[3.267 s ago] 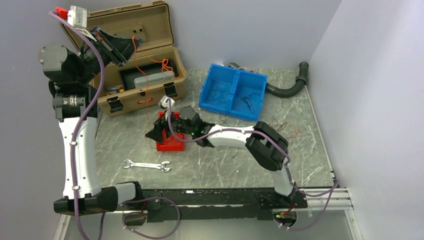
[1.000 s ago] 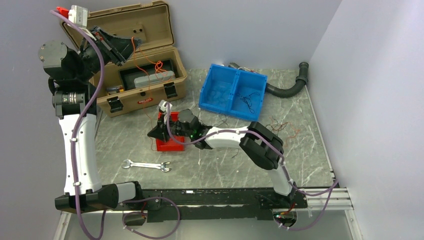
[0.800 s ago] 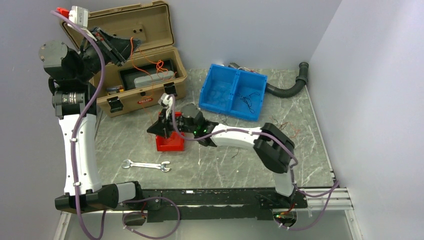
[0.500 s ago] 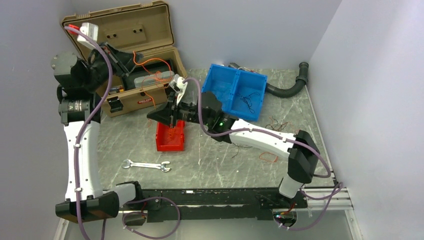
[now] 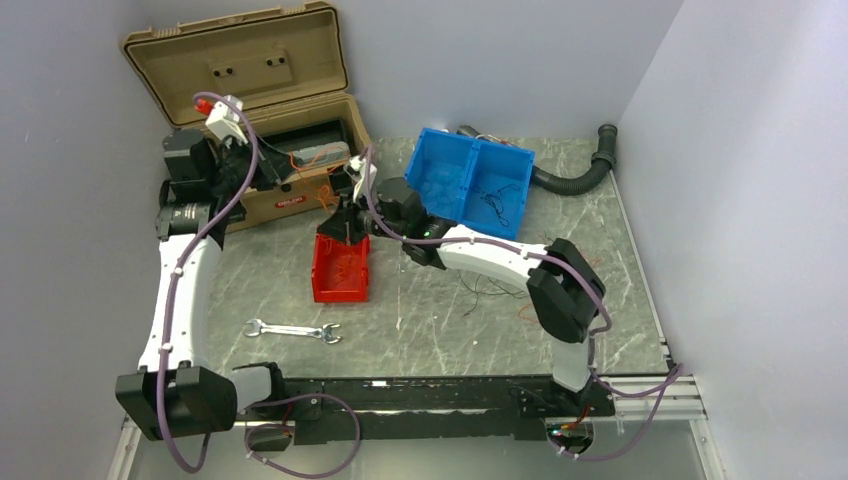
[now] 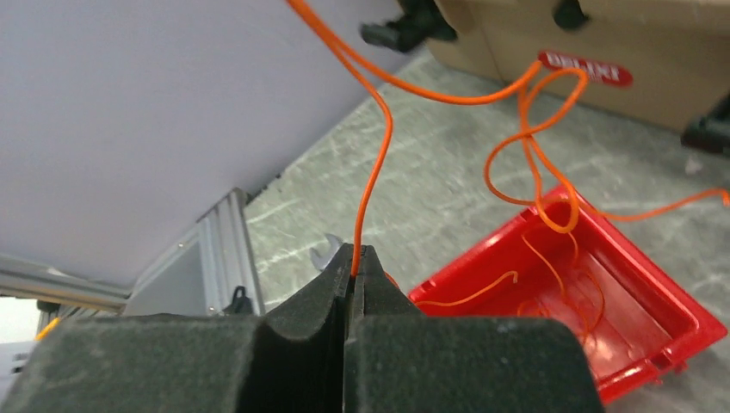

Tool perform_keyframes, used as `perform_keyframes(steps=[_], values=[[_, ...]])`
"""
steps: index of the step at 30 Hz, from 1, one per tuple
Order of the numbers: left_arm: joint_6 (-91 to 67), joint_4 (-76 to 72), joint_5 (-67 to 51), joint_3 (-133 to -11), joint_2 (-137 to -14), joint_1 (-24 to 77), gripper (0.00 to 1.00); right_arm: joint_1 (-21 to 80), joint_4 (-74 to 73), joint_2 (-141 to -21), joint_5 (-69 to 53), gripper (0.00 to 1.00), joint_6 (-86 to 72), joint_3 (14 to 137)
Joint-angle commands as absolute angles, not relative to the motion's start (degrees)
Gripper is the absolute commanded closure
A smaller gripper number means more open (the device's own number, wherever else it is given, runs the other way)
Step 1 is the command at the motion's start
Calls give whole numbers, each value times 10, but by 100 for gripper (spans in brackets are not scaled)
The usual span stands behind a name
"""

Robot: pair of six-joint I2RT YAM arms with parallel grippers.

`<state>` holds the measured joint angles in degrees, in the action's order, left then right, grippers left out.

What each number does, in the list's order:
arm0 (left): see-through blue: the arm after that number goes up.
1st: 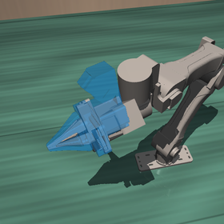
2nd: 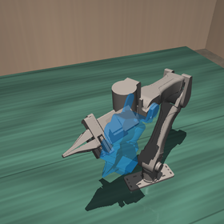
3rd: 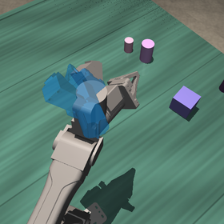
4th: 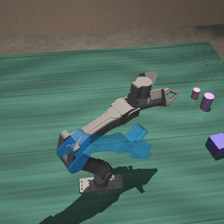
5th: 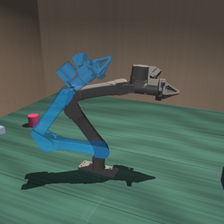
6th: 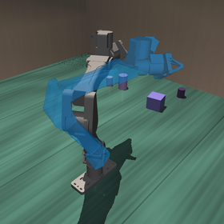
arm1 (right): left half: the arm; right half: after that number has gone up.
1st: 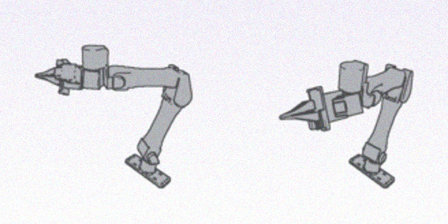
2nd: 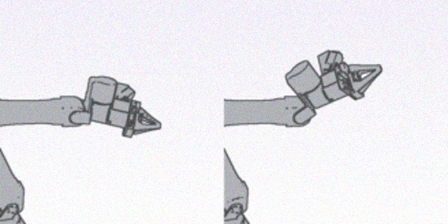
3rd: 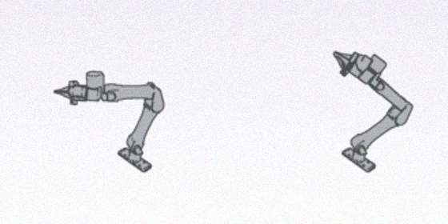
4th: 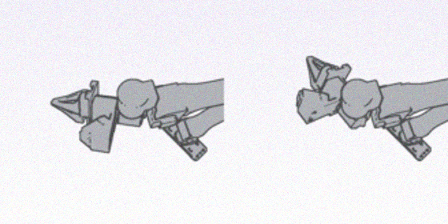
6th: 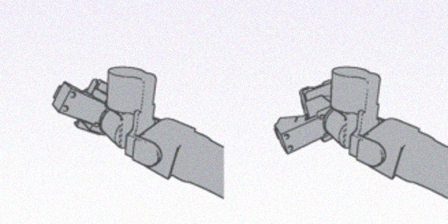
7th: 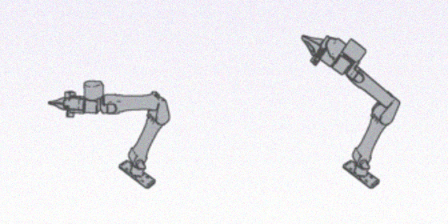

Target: Untangle the cables

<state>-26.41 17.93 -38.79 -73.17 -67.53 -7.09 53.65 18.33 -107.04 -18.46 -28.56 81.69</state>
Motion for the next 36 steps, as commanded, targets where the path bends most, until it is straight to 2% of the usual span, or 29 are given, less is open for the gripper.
perform_keyframes(steps=[1, 13, 22, 28, 35, 36], values=[[-233, 210, -360, -692, -686, -64, 100, 535, 176, -1095, -169, 100, -305, 830], [-254, 204, -281, -540, -674, -4, 100, 540, 160, -1130, -105, 100, -287, 779], [-208, 299, -198, -577, -611, 33, 100, 545, 130, -1133, -61, 100, -264, 776], [-225, 286, -201, -550, -677, 39, 100, 554, 77, -1174, -18, 100, -253, 829], [-298, 270, -101, -566, -776, 73, 100, 555, 3, -1232, 38, 100, -287, 890], [-307, 278, -91, -573, -788, 76, 100, 555, 2, -1230, 37, 95, -288, 889]])
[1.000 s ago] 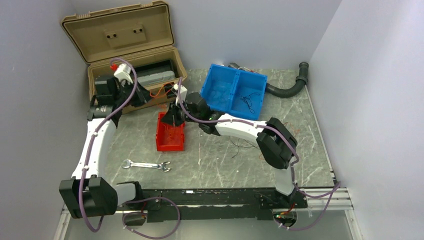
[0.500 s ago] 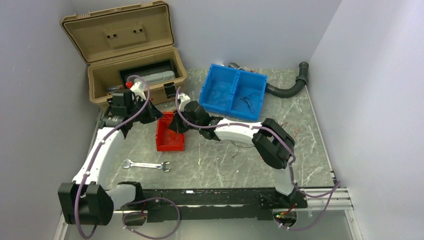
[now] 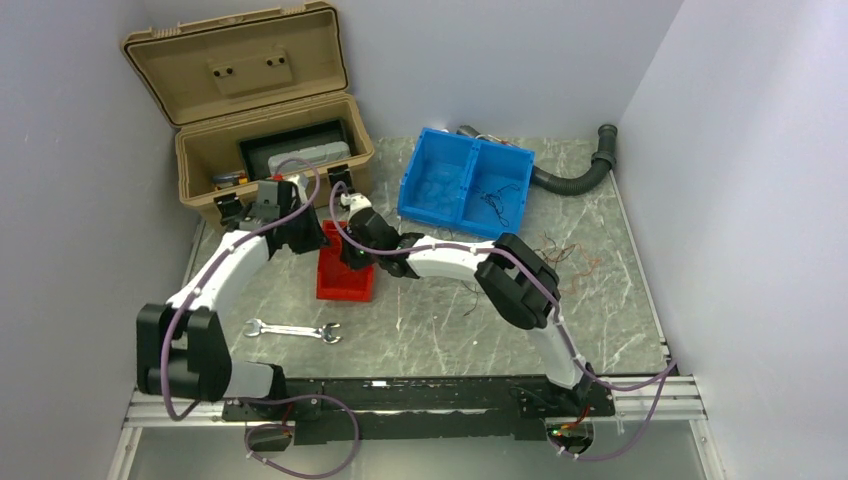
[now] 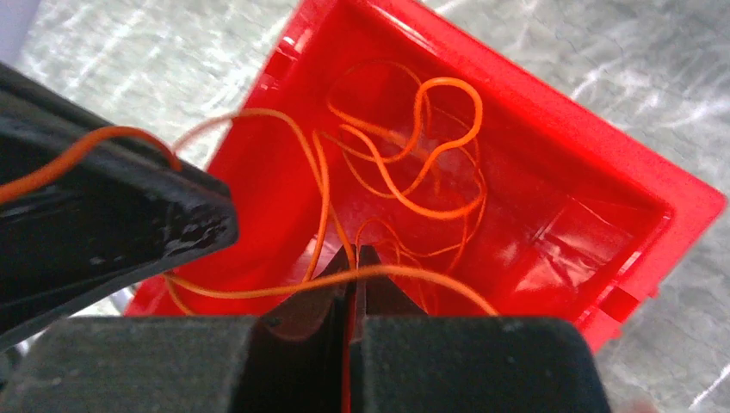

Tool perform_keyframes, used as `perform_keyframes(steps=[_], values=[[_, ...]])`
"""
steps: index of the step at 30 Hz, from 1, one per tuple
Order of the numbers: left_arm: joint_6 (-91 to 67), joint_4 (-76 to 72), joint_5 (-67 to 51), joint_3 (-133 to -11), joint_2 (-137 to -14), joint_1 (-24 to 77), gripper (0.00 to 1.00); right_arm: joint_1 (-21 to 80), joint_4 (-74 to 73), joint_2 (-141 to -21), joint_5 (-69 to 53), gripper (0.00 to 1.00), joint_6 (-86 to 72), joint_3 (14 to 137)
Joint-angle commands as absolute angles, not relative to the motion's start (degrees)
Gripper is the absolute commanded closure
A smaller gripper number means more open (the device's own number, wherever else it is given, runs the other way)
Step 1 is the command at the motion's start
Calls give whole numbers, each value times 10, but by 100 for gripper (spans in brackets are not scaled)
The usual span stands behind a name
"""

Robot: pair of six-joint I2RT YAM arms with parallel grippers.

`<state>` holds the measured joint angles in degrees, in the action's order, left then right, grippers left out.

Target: Untangle the cables

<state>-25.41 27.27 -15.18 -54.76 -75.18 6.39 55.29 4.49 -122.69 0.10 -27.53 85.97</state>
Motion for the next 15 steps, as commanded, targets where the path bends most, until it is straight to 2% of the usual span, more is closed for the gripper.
perform_keyframes(steps=[1, 4, 10, 15], values=[[-310, 282, -84, -579, -797, 78, 100, 555, 3, -1223, 35, 90, -287, 885], [-303, 302, -60, -601, -819, 88, 100, 555, 11, -1186, 29, 78, -284, 860], [-279, 328, -23, -631, -841, 108, 100, 556, 2, -1088, 4, 65, -269, 844], [-272, 343, 18, -645, -850, 147, 100, 556, -64, -1033, 15, 55, -261, 850]])
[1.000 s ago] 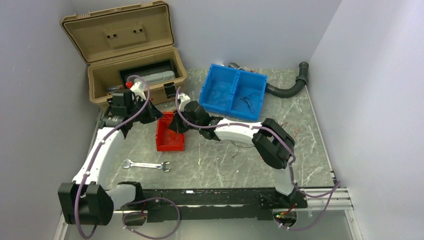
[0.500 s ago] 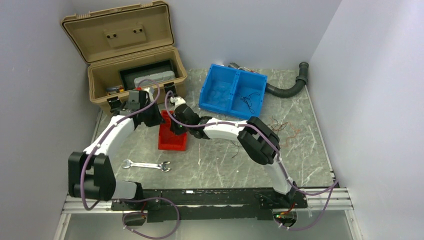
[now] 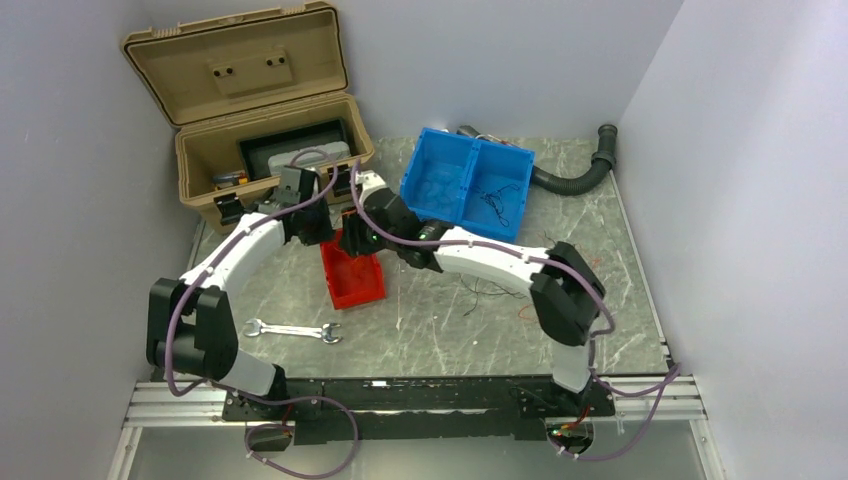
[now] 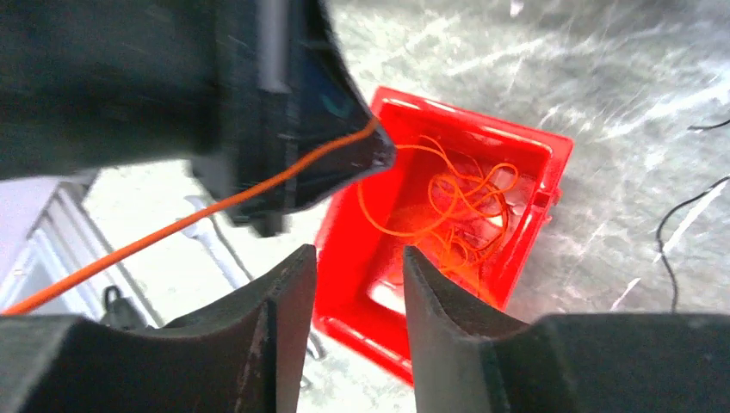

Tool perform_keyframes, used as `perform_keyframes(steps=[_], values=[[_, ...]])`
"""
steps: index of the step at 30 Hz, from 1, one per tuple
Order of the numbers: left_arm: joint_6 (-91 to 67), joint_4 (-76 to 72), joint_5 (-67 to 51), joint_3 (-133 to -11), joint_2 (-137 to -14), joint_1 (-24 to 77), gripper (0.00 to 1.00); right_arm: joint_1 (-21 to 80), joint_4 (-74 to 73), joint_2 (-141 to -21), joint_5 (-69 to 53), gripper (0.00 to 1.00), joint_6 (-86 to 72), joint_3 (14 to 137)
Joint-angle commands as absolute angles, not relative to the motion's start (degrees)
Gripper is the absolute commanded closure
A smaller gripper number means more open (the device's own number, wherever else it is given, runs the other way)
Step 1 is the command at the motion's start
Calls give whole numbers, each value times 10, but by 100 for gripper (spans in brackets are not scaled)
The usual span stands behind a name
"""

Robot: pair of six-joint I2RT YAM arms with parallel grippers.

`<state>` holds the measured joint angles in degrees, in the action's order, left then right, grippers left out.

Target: Untangle the cables

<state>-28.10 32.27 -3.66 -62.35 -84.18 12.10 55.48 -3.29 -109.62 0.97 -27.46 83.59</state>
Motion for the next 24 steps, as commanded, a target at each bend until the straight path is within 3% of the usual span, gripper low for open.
perform_keyframes(steps=[1, 5, 11, 20, 24], values=[[-276, 342, 27, -643, -853, 152, 100, 555, -75, -1025, 19, 51, -259, 849], [-291, 329, 23, -632, -868, 154, 100, 555, -81, -994, 19, 42, -254, 828], [-298, 351, 73, -638, -875, 157, 100, 553, -82, -977, 7, 41, -255, 809], [-273, 381, 89, -660, -863, 157, 100, 565, -47, -1022, -48, 82, -263, 825], [-272, 374, 80, -644, -872, 158, 95, 567, -60, -1035, -76, 85, -257, 849]])
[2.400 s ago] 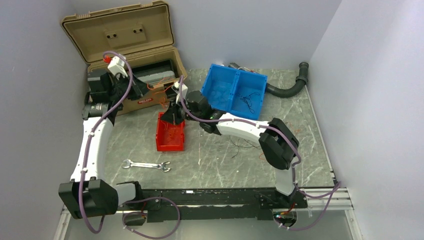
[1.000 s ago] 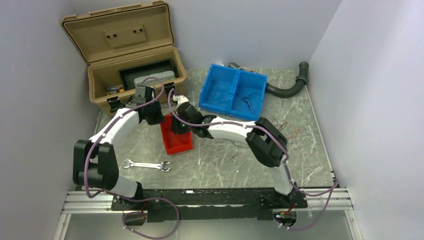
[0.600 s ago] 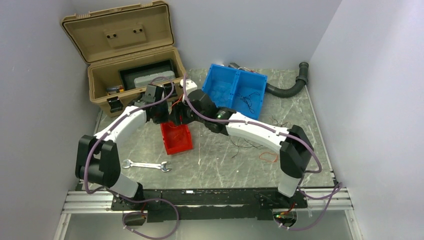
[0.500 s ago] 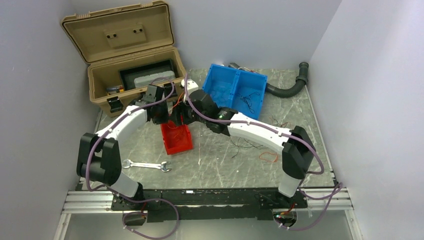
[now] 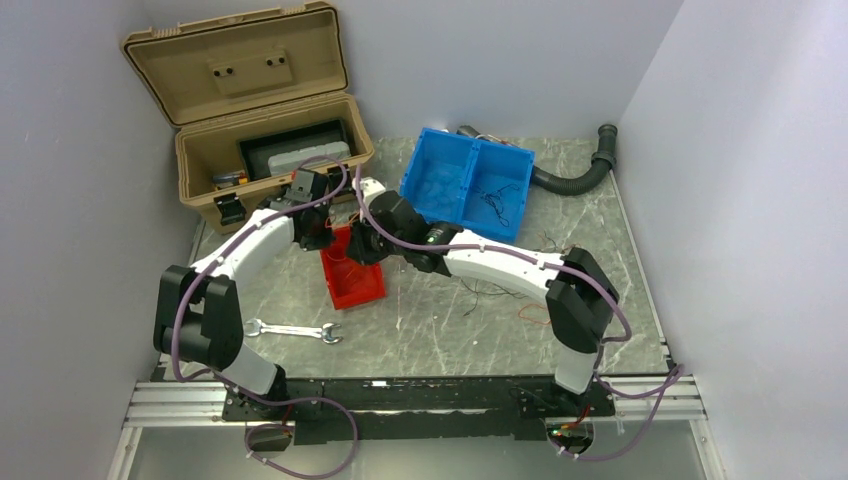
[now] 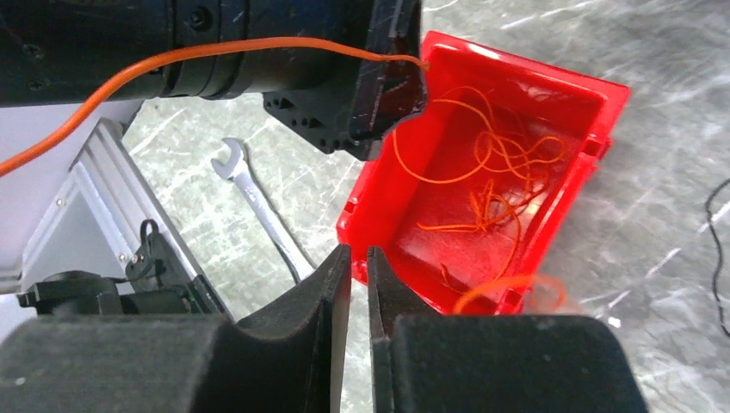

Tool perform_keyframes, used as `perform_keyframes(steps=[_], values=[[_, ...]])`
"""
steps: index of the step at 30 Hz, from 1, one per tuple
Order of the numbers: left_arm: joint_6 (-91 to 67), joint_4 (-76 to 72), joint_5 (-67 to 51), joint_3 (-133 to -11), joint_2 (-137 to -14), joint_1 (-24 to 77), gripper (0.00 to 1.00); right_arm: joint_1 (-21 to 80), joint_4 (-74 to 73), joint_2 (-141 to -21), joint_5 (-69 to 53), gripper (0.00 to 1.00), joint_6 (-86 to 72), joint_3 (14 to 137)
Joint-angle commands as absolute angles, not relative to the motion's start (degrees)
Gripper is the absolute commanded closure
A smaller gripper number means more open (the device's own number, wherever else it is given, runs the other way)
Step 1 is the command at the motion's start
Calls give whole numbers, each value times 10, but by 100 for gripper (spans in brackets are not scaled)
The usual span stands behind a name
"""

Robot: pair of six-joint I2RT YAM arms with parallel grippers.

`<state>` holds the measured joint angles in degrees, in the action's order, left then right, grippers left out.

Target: Untangle the cables

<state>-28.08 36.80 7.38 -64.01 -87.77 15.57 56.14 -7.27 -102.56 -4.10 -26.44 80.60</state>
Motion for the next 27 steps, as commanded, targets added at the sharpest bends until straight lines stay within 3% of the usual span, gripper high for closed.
perform_keyframes(steps=[1, 5, 10, 19, 23, 27], values=[[-272, 373, 78, -644, -873, 158, 91, 569, -67, -1039, -81, 86, -259, 854], [-263, 385, 77, -661, -865, 159, 77, 574, -51, -1044, -92, 86, -287, 828], [-250, 417, 73, -683, -813, 158, 47, 574, -46, -1052, -87, 88, -303, 816], [-215, 492, 33, -707, -753, 133, 37, 572, -124, -1081, -22, 91, -316, 863], [-189, 531, 71, -693, -727, 121, 21, 564, -140, -1094, -13, 96, -331, 872], [-173, 568, 82, -693, -713, 108, 17, 564, -160, -1111, -11, 96, -322, 893]])
